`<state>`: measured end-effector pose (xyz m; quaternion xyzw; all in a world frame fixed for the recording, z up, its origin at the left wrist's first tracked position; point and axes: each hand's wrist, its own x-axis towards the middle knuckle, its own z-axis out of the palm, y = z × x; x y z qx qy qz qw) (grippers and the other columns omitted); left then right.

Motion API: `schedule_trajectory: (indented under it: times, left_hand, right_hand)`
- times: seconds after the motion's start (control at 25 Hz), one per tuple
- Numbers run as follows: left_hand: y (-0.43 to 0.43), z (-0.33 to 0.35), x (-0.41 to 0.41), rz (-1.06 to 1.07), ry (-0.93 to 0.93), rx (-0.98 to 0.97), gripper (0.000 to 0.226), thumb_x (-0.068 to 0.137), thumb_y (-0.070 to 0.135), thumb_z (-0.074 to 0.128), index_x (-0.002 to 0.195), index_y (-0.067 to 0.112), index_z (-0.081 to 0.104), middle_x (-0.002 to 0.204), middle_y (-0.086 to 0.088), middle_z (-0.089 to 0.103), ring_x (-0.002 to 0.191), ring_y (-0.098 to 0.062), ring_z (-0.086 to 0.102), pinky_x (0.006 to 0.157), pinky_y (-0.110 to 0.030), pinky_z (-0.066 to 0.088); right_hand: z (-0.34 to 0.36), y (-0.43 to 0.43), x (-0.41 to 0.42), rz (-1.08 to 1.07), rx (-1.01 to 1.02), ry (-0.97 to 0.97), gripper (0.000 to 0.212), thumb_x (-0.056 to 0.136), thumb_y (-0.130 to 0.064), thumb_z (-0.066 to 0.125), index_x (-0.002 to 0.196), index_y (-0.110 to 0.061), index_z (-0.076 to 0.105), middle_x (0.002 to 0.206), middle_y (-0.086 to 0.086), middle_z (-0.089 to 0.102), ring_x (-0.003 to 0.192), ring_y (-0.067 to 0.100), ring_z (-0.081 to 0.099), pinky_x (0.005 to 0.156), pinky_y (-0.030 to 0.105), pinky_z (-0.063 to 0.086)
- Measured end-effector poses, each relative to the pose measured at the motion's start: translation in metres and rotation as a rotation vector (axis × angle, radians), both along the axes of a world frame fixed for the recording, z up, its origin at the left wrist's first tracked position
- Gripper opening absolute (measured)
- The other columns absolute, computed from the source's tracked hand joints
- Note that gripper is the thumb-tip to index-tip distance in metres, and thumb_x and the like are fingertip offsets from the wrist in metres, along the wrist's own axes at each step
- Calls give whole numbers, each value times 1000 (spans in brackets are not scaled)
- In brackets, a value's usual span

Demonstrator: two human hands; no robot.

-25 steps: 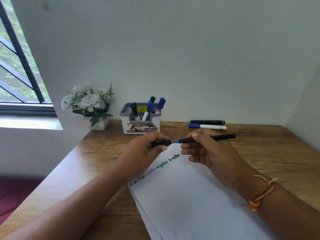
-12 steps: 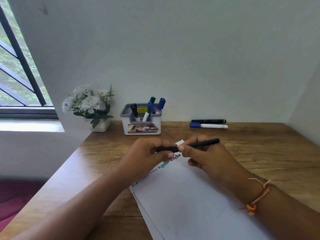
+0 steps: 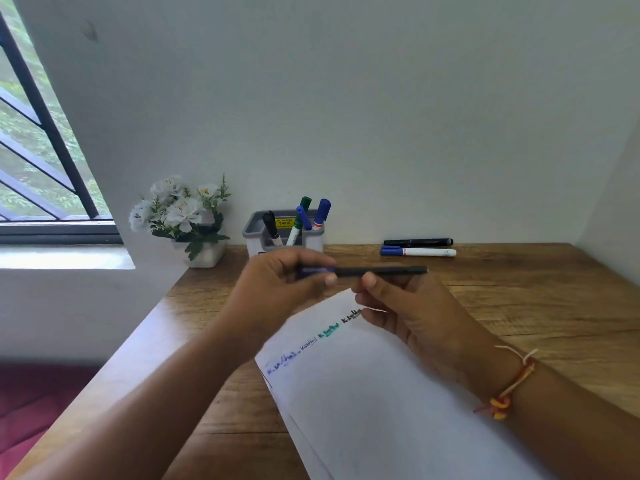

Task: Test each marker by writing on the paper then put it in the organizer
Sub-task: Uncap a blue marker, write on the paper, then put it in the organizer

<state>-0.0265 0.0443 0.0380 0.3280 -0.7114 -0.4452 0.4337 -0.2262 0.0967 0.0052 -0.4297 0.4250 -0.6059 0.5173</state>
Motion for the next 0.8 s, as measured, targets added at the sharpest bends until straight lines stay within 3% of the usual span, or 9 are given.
schedule_trajectory:
  times: [0.08,0.2,0.28,0.4,0.52,0.64,0.8]
  left_hand:
    - [-10,15,16,111,267,24,24,70,23,78,94,20,76,88,-3,76,83,-16,69,78,-26,57]
    - [-29,33,47,349,522,-104,17,84,14,75,100,11,71,90,-7,71,82,-19,67,77,-29,57]
    - [-43,31,61,583,486,-258,20,90,11,72,108,5,66,94,-10,70,86,-22,70,82,-34,60]
    - [-61,20,68,737,320,-395,16,91,15,72,105,15,66,100,-8,72,93,-18,72,87,-39,60]
    - [-73,8,66,761,212,-403,18,90,17,72,105,24,65,98,1,72,92,-9,71,90,-38,59]
    - [-82,-1,61,748,145,-397,29,89,19,74,112,30,60,97,8,71,94,-10,71,92,-41,58]
    - [-85,-5,52,695,158,-375,39,90,18,74,121,26,53,102,-1,71,94,-14,72,89,-37,60]
  right_hand:
    - [0,0,-2,-59,-1,89,24,83,-34,73,103,-20,77,95,1,80,85,11,75,70,25,58]
    - [-5,-2,-8,-147,-33,439,11,92,-31,68,100,-26,74,88,-7,80,85,8,75,66,19,56]
    - [-9,-3,-7,-141,-65,577,9,93,-33,67,99,-29,73,86,-10,80,82,5,74,67,23,55]
    - [-16,-4,-6,-137,-131,748,9,93,-36,66,97,-32,74,84,-12,78,82,3,73,74,33,57]
    - [-18,-3,-7,-141,-137,823,10,94,-37,65,98,-34,73,83,-13,77,83,-3,69,74,25,53]
    - [-20,-5,-10,-147,-148,879,10,94,-38,65,99,-36,72,83,-14,77,83,-5,68,69,15,50]
    - [-21,-5,-11,-153,-150,898,8,95,-38,64,98,-38,71,82,-16,76,84,-8,66,70,15,51]
